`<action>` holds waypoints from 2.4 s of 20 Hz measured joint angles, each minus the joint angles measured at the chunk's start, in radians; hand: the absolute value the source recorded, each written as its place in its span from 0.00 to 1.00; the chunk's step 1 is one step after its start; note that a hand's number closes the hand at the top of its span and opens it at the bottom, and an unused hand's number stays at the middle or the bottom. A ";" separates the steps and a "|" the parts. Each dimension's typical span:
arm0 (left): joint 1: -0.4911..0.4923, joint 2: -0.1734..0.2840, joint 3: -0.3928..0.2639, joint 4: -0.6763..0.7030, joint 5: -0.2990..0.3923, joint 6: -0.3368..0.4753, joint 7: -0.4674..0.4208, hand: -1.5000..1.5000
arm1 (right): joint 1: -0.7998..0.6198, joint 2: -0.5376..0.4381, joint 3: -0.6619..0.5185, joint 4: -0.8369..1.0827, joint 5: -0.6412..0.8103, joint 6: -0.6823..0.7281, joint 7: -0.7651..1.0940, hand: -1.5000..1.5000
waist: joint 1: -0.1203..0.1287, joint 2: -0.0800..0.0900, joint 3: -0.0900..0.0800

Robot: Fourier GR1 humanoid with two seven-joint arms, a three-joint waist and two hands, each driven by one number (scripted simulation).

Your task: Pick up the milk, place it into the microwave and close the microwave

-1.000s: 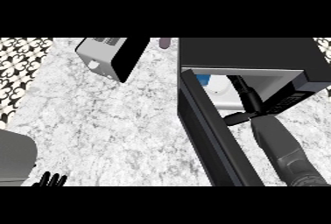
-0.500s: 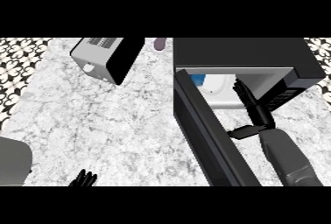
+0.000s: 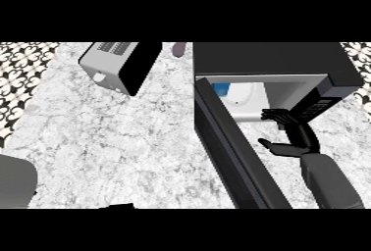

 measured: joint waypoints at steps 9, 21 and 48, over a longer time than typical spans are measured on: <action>-0.250 -0.103 -0.057 0.114 -0.132 0.046 0.163 1.00 | 0.113 -0.156 -0.044 -0.142 -0.148 0.107 0.102 0.00 | -0.018 0.005 -0.005; -0.668 -0.169 -0.279 0.472 -0.155 0.245 0.272 1.00 | 0.168 -0.272 -0.053 -0.306 -0.274 0.152 0.187 0.00 | -0.036 0.012 -0.008; -1.202 -0.169 -0.431 0.826 0.391 0.555 0.227 1.00 | -0.013 -0.302 0.026 -0.655 -0.620 0.339 0.546 0.00 | -0.237 0.057 -0.013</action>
